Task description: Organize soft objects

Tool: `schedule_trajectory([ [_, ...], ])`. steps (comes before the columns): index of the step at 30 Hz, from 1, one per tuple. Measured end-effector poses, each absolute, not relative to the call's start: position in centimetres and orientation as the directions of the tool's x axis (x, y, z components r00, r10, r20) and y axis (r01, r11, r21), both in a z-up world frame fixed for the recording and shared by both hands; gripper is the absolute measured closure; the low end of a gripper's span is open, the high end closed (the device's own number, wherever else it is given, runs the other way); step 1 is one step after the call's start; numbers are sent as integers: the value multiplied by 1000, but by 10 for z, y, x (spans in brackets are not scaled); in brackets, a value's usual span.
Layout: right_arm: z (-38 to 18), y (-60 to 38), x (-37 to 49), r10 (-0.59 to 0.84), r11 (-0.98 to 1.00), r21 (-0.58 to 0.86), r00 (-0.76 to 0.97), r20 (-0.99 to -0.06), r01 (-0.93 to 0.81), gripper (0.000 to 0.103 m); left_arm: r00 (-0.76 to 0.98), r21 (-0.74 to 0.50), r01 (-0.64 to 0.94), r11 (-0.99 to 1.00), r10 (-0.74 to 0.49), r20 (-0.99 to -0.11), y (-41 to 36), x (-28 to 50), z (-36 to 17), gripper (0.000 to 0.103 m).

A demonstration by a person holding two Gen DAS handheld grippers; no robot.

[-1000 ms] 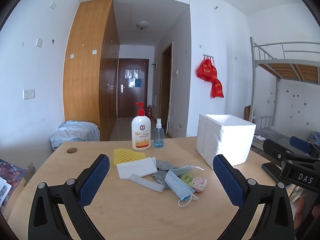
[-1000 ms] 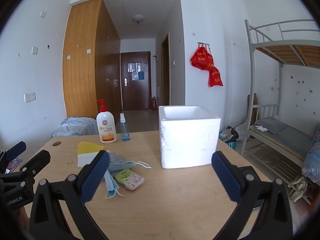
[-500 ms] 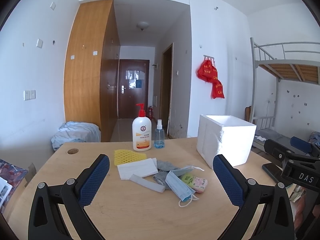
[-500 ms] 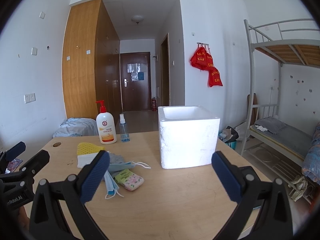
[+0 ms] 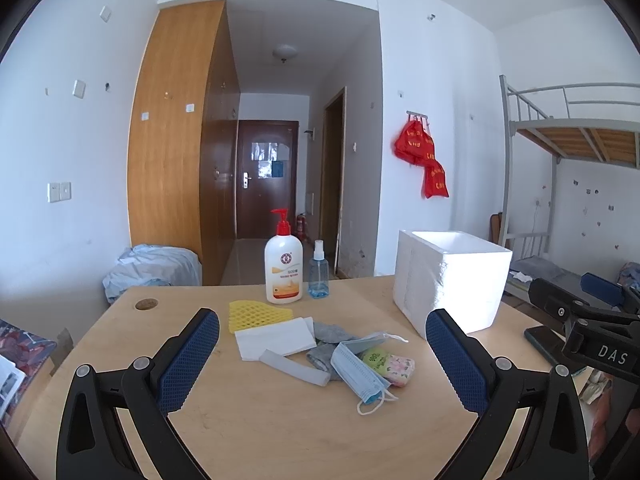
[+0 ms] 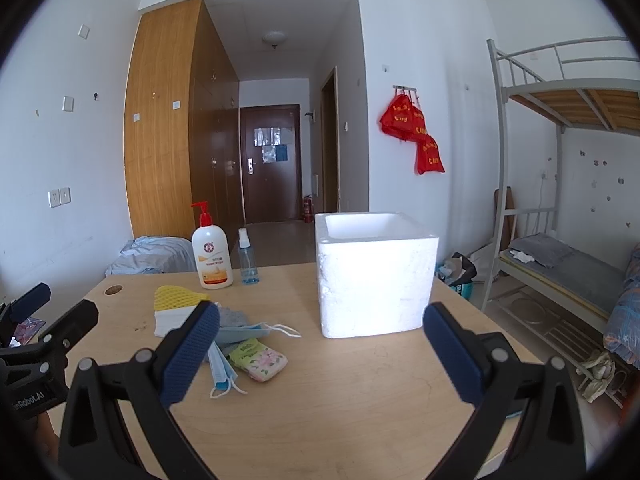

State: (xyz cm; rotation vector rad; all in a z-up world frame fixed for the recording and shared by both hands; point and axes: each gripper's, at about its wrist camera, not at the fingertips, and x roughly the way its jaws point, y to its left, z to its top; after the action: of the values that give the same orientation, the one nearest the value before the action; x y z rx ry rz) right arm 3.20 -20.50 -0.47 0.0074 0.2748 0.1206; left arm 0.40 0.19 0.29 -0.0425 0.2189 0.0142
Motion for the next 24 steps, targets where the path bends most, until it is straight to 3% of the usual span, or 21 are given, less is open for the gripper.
schedule_trajectory([
  [24,-7,-203,37,124,992,21,951,-282,-123,0,972,-43,-14,999,3,-233,3,5,4,0],
])
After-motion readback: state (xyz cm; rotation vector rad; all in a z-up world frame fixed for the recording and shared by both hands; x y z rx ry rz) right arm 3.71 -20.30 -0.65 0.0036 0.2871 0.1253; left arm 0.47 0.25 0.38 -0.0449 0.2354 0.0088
